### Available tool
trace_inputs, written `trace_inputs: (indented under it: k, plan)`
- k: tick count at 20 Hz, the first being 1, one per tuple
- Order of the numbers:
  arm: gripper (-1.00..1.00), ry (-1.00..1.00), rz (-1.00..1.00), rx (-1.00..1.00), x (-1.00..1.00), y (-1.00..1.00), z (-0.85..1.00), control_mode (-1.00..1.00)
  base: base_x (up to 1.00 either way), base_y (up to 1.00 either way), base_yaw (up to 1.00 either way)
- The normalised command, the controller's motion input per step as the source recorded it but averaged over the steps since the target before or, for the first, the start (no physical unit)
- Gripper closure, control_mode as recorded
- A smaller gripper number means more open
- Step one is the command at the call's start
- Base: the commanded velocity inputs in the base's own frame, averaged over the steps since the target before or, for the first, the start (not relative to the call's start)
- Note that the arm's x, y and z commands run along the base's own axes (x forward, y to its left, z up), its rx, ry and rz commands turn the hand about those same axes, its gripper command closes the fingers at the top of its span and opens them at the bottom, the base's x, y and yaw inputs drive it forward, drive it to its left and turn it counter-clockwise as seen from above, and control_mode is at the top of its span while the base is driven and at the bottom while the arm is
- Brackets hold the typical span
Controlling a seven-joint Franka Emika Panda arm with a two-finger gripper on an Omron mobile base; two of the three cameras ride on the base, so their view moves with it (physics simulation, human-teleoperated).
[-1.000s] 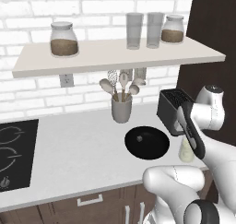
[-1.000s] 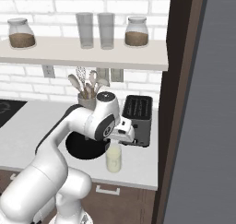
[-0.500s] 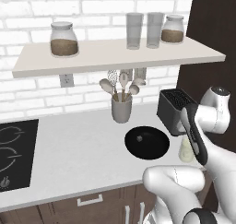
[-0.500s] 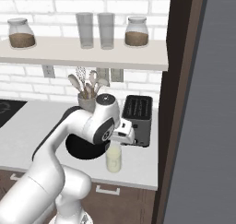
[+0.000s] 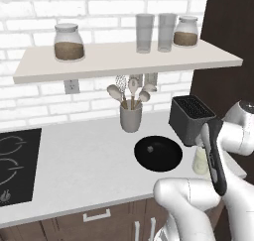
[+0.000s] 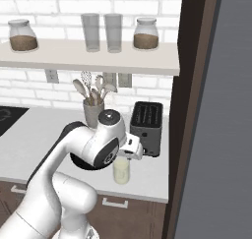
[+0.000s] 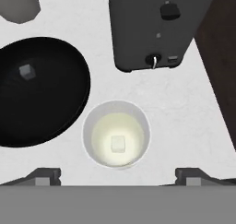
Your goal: Grab a lemon wedge from the fridge and one ice cube from the ice bowl, and put them in the glass of lemonade.
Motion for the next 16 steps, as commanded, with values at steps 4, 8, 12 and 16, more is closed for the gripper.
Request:
trace_inputs:
  k: [4, 8, 12, 16]
  plan:
    - [-1.0, -0.08, 0.0, 0.01, -0.49, 0.01, 0.04, -1.0, 0.0, 0.0, 0.0]
    - [-1.0, -0.02, 0.0, 0.0, -0.52, 0.32, 0.36, -1.0, 0.0, 0.0, 0.0]
    - [-1.0, 0.07, 0.0, -0.07, -0.08, 0.67, 0.98, -1.0, 0.0, 0.0, 0.0]
    - [-1.0, 0.04, 0.0, -0.03, 0.0, 0.5, 0.77, -1.0, 0.0, 0.0, 0.0]
